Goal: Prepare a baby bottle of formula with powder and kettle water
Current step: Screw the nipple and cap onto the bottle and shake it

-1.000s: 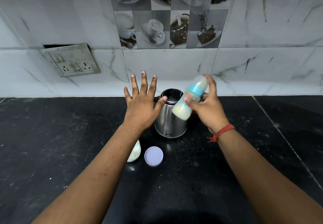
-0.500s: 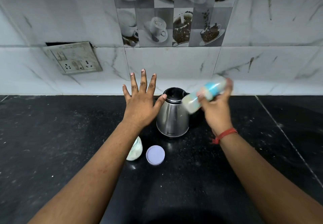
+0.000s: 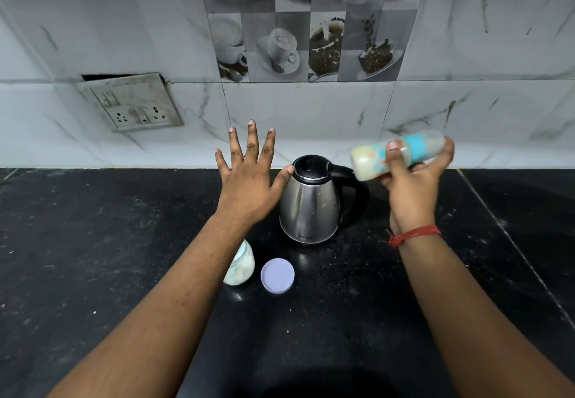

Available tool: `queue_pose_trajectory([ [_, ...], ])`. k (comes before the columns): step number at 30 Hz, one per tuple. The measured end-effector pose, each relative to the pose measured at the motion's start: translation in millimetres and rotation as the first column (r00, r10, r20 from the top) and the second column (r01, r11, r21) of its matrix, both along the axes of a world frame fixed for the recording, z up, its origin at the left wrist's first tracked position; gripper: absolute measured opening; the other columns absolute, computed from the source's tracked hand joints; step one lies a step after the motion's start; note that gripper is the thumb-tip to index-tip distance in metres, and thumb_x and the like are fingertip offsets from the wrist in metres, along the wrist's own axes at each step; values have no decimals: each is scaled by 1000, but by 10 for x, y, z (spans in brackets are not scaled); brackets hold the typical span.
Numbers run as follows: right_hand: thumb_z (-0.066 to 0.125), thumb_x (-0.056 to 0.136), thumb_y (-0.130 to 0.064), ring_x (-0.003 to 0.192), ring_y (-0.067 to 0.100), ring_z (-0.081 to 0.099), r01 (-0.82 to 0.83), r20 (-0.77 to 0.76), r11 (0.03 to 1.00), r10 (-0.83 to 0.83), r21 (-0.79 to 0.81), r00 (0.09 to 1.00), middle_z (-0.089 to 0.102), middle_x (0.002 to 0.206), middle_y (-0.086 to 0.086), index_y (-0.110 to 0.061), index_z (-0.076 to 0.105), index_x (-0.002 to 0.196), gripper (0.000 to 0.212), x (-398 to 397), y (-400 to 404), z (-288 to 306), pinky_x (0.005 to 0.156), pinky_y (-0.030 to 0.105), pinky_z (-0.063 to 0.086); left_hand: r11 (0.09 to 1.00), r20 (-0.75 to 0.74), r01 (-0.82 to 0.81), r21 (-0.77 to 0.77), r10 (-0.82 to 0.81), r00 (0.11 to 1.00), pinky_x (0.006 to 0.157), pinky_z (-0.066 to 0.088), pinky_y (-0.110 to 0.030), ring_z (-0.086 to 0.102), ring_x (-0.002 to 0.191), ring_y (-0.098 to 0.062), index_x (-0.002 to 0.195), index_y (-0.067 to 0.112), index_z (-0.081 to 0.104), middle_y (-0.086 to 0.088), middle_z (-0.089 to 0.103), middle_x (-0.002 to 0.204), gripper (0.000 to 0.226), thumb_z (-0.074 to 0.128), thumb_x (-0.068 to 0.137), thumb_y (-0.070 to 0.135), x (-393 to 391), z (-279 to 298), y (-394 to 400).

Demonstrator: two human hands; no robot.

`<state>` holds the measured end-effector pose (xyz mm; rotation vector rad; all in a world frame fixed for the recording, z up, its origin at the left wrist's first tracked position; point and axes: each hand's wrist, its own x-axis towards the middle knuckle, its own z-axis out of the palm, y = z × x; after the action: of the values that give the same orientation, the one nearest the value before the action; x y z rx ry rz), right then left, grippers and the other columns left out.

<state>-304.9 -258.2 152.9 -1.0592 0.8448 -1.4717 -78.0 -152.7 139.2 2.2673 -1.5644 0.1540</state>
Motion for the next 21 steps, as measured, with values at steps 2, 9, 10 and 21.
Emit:
queue_pose_trajectory([
  [2, 74, 90, -13, 103, 18, 71, -54, -181, 997, 44, -53, 983, 63, 128, 13, -36, 14, 153, 90, 40, 64, -36, 93, 51, 58, 1000, -2, -3, 5, 3, 1000, 122, -8, -67, -28, 155, -34, 164, 34, -8, -4, -24, 171, 84, 9, 93, 77, -1, 1, -11],
  [9, 74, 91, -15, 103, 13, 72, -42, -31, 998, 43, 49, 999, 68, 119, 1, -33, 16, 155, 88, 60, 163, -92, 87, 53, 60, 1000, -27, -10, -28, 9, 1000, 122, -7, -67, -28, 155, -33, 164, 34, -7, -3, -23, 171, 84, 9, 93, 77, 7, 6, -37],
  [10, 73, 91, -12, 106, 16, 71, -26, -55, 999, 28, 31, 998, 66, 122, 2, -31, 14, 156, 89, 71, 156, -102, 91, 53, 58, 1000, -26, -8, -28, 7, 1000, 122, -7, -67, -28, 155, -33, 164, 34, -7, -3, -23, 171, 84, 9, 93, 76, 5, 8, -34],
  [21, 76, 88, -6, 109, 28, 70, -242, -320, 970, 225, -15, 920, 65, 124, 13, -36, 19, 154, 92, 157, 239, -107, 94, 56, 56, 1000, -45, -6, -16, 5, 999, 123, -5, -68, -26, 156, -34, 164, 32, -5, -3, -22, 171, 82, 16, 96, 73, -44, -5, -57],
])
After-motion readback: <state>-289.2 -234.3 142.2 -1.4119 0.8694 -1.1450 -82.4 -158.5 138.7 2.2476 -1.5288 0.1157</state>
